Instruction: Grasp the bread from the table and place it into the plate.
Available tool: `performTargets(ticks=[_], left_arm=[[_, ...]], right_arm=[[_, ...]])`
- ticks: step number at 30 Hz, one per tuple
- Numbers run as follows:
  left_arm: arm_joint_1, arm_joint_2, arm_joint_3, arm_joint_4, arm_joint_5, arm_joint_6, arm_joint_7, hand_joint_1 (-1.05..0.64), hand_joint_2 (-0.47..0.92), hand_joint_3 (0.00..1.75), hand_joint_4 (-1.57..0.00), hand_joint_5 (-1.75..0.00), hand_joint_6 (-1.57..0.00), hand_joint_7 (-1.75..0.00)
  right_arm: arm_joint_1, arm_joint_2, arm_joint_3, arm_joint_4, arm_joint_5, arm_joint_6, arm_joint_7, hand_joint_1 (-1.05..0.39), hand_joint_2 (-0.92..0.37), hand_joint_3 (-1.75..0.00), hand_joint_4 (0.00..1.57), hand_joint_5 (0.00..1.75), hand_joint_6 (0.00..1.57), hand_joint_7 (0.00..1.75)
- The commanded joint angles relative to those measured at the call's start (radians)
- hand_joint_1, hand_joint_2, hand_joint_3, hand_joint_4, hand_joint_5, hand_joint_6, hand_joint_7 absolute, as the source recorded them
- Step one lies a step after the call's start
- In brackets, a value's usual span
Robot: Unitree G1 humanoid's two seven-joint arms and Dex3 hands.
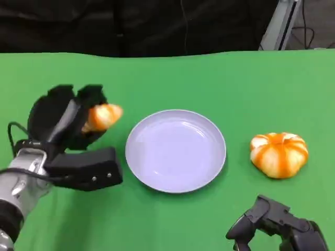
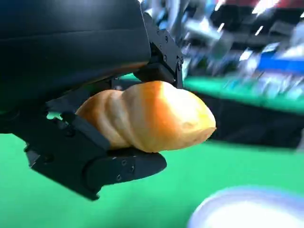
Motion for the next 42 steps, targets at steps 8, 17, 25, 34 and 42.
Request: performTargets(ticks=[8,17,25,34,42], left_arm=[[0.014,-0.081,-0.017,-0.229,0.005,-0.003,-0.068,-0.16,0.31,1.36,-0.91,-1.75,-0.71,-1.75],[-0.084,-0.212,-0.065,-0.051,0.017,0.030,-0.131,-0.16,0.35,1.27,-0.92,-1.75,-0.71,-1.75],[-0.146,-0.287,-0.073,0.050,-0.022,0.139,-0.353,-0.23,0.60,0.76,-0.59,-1.34,-0.58,-0.73],[-0.161,-0.266,-0.141,-0.037,0.018,0.316,-0.641,-0.86,0.92,0.31,0.00,-0.04,-0.05,-0.02],[-0.088,-0.190,-0.113,-0.228,-0.033,0.319,-0.782,-1.03,0.92,0.45,0.00,0.00,-0.03,-0.01]], right_arm=[[0.012,-0.007,-0.008,-0.019,0.002,-0.003,-0.004,-0.11,-0.37,-1.26,0.69,1.60,0.77,1.33],[0.023,-0.009,-0.005,-0.027,0.003,-0.006,-0.004,-0.11,-0.37,-1.27,0.69,1.60,0.77,1.33],[0.026,-0.010,-0.005,-0.027,0.001,-0.014,-0.005,-0.11,-0.38,-1.26,0.70,1.59,0.77,1.33],[0.026,-0.003,0.000,-0.029,-0.001,-0.008,-0.008,-0.11,-0.37,-1.26,0.70,1.59,0.77,1.32],[0.022,-0.010,-0.008,-0.021,-0.002,-0.018,-0.008,-0.10,-0.36,-1.28,0.70,1.59,0.77,1.32]])
